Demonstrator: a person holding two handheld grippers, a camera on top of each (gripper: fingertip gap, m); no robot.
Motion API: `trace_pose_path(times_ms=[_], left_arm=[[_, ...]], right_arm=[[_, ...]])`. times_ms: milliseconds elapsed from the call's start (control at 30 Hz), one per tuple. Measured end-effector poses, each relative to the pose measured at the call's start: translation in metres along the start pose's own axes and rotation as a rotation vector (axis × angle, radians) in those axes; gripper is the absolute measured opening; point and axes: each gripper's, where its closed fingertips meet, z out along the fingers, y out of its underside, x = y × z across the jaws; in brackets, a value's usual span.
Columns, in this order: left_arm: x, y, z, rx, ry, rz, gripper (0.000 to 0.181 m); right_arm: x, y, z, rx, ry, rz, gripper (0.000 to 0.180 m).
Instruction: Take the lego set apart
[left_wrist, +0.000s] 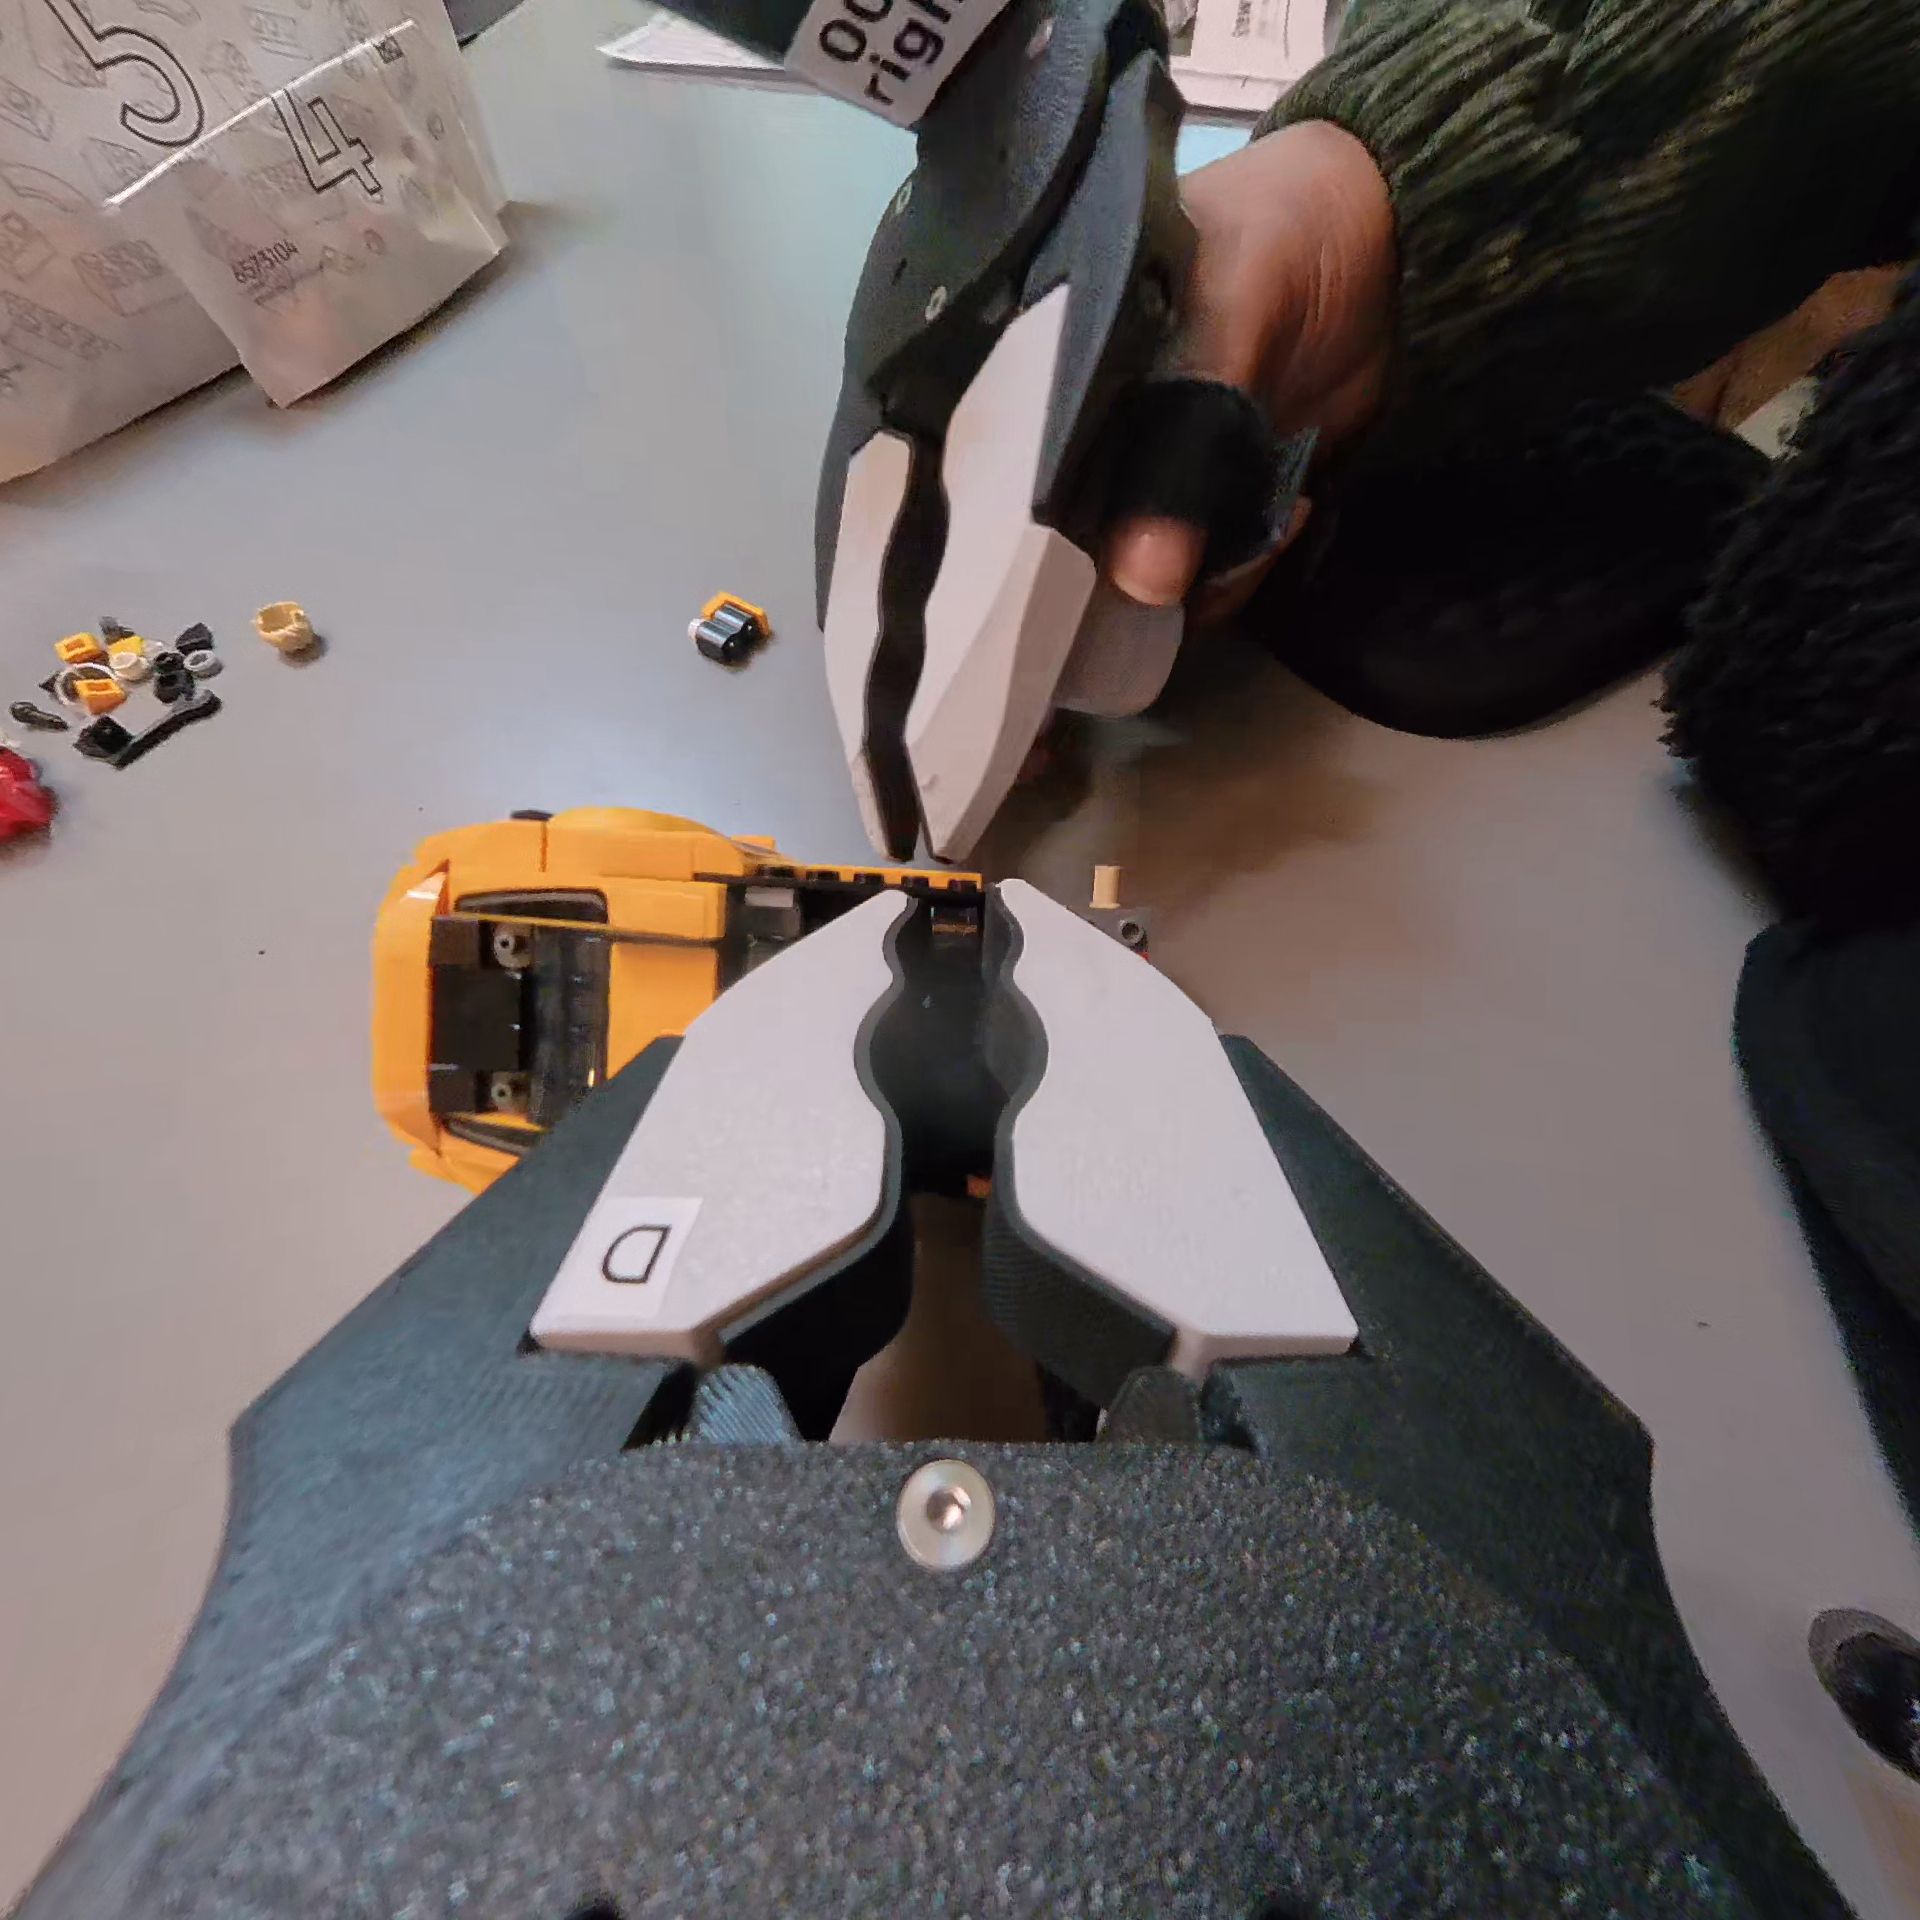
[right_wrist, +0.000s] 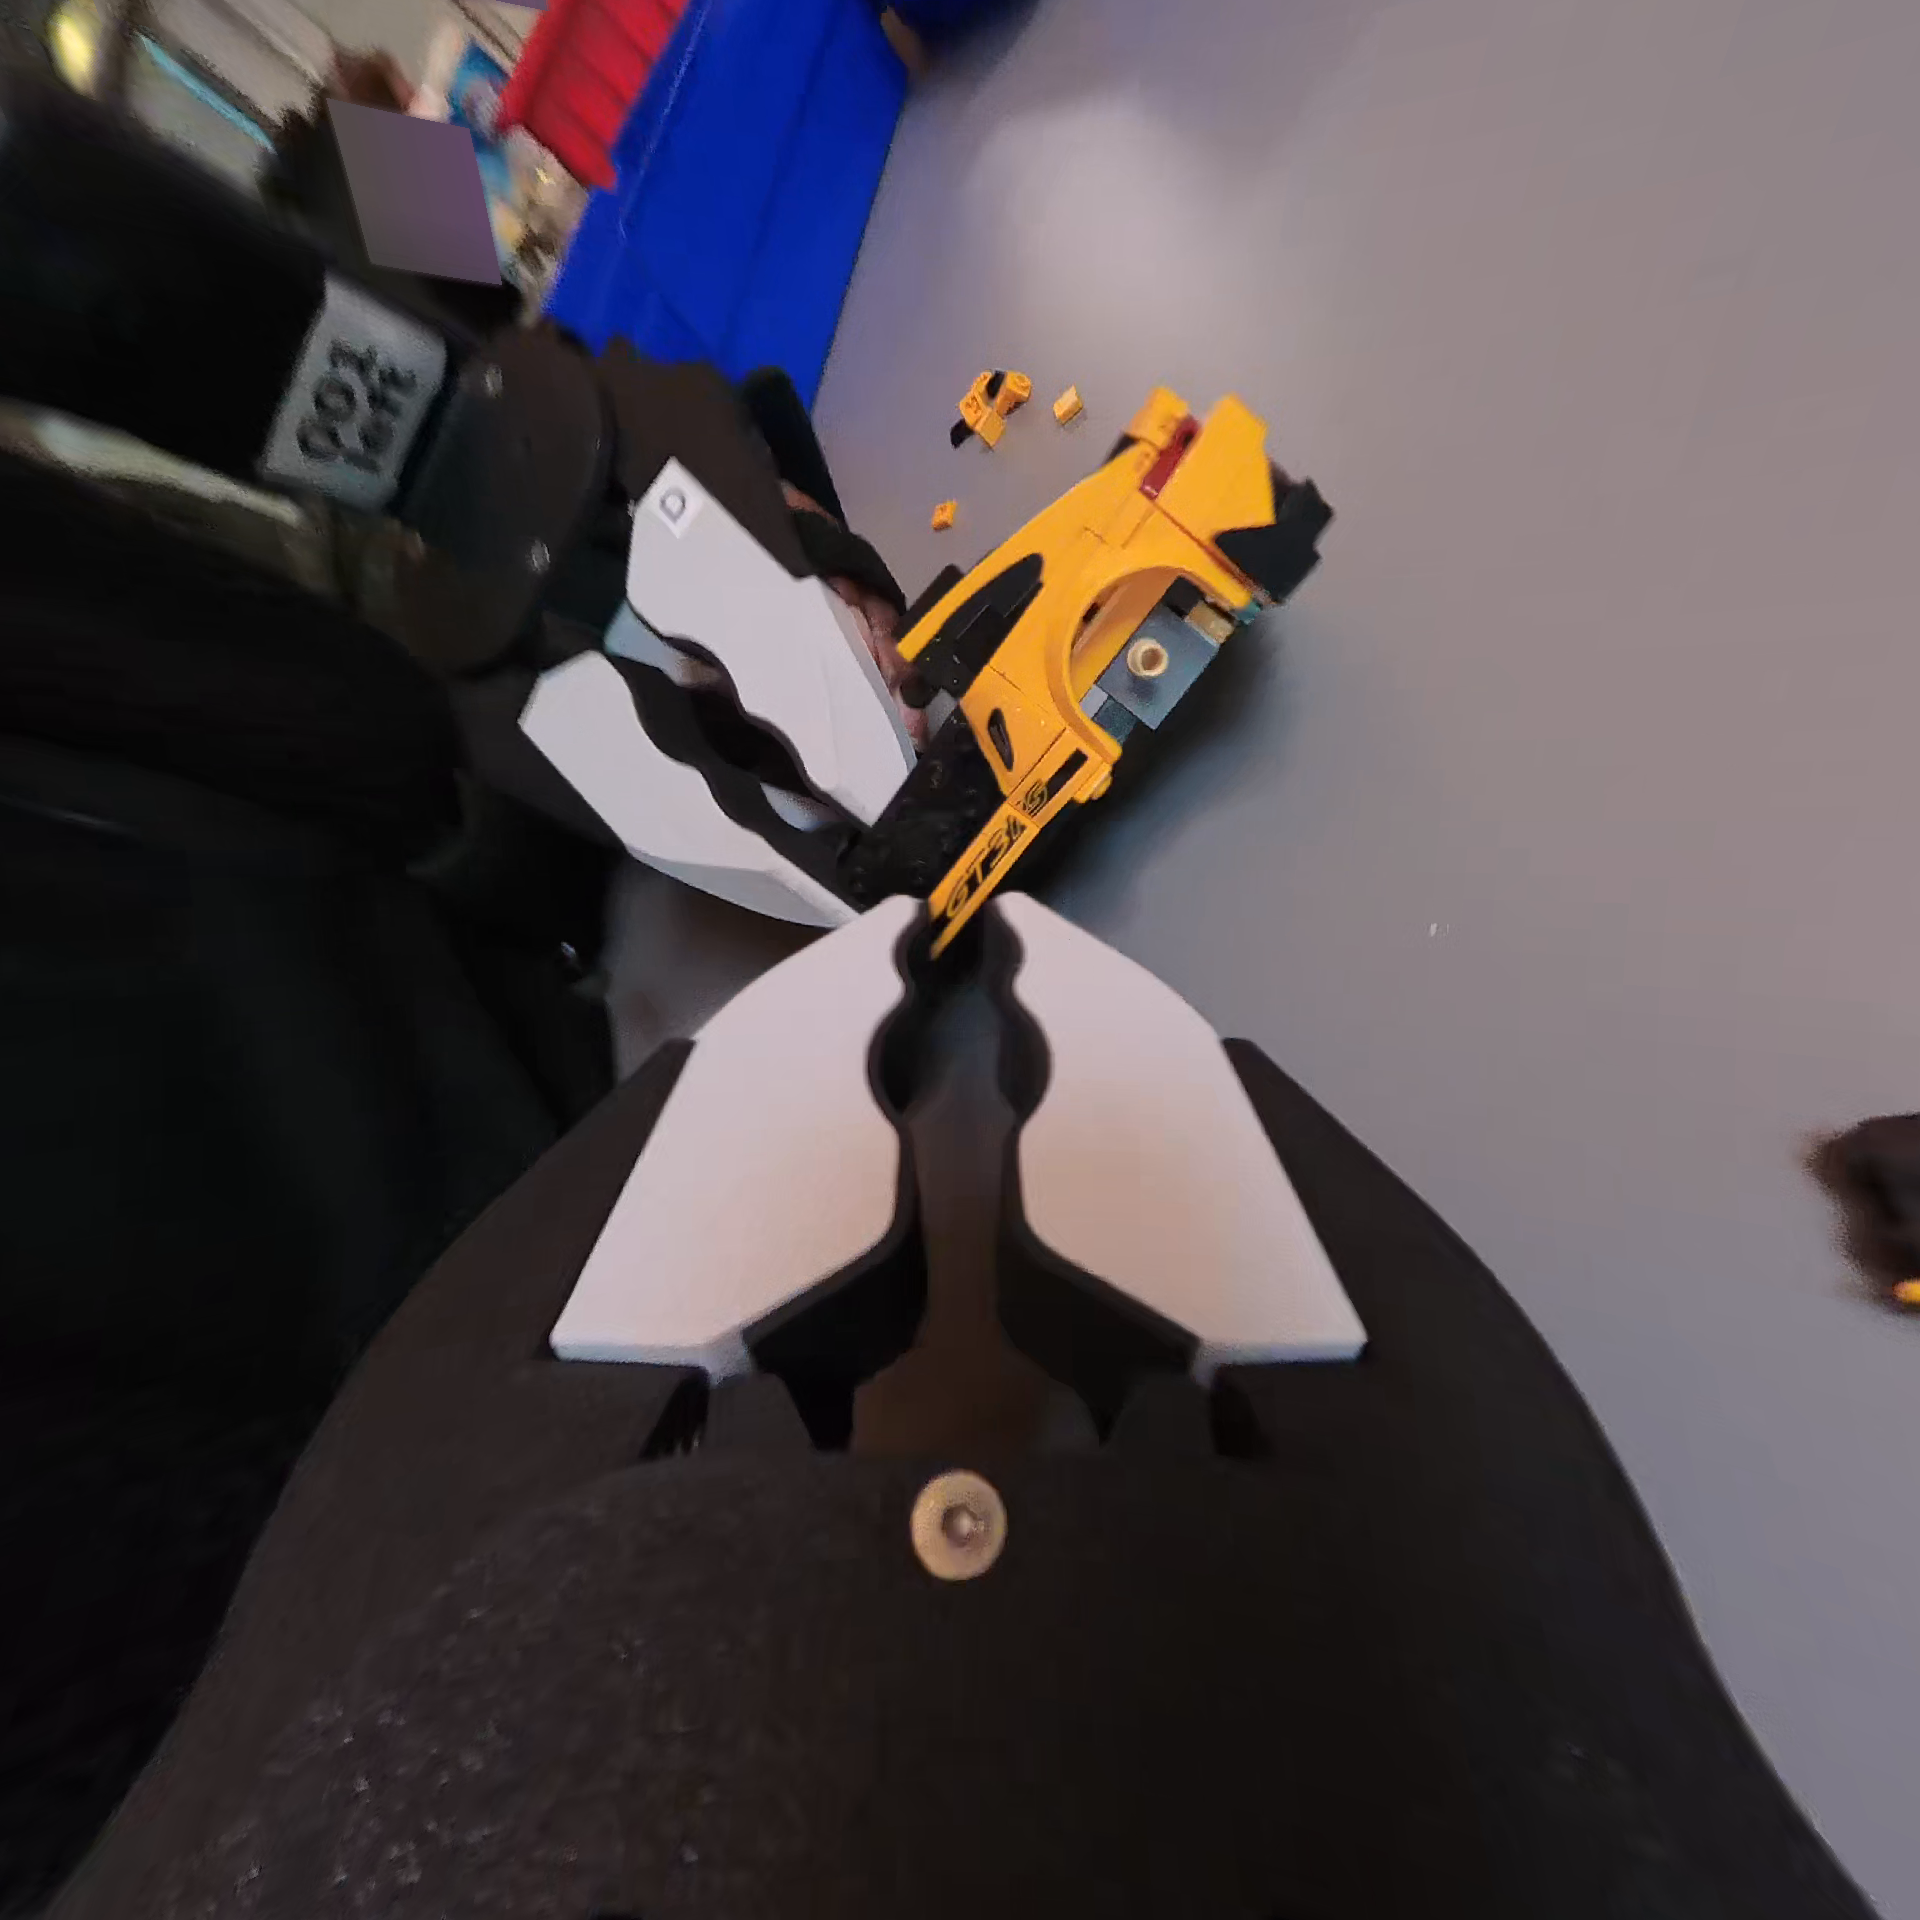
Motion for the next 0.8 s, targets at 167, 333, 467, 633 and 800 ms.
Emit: trace_pose_path(times_ms=[167,333,467,633,800], left_arm=[[-0.0034,-0.0037,-0.0031,0.033,0.029,-0.085,0.011],[-0.0037,-0.0004,-0.0016,0.017,0.023,-0.079,0.011],[-0.0019,-0.0002,0.0003,0.003,0.012,-0.046,0.011],[-0.0027,0.0009,0.0001,-0.004,-0.001,-0.041,0.010],[-0.0026,0.0024,0.0005,-0.011,-0.020,-0.017,0.009]], right_arm=[[-0.0045,0.0069,0.0019,-0.064,0.056,-0.197,0.021],[-0.0054,0.0098,0.0061,-0.069,0.042,-0.154,0.014],[-0.0051,0.0043,0.0027,-0.054,-0.057,0.024,0.016],[-0.0018,0.0040,0.0056,-0.073,-0.069,0.112,0.010],[-0.0020,0.0053,0.0073,-0.099,-0.083,0.202,0.010]])
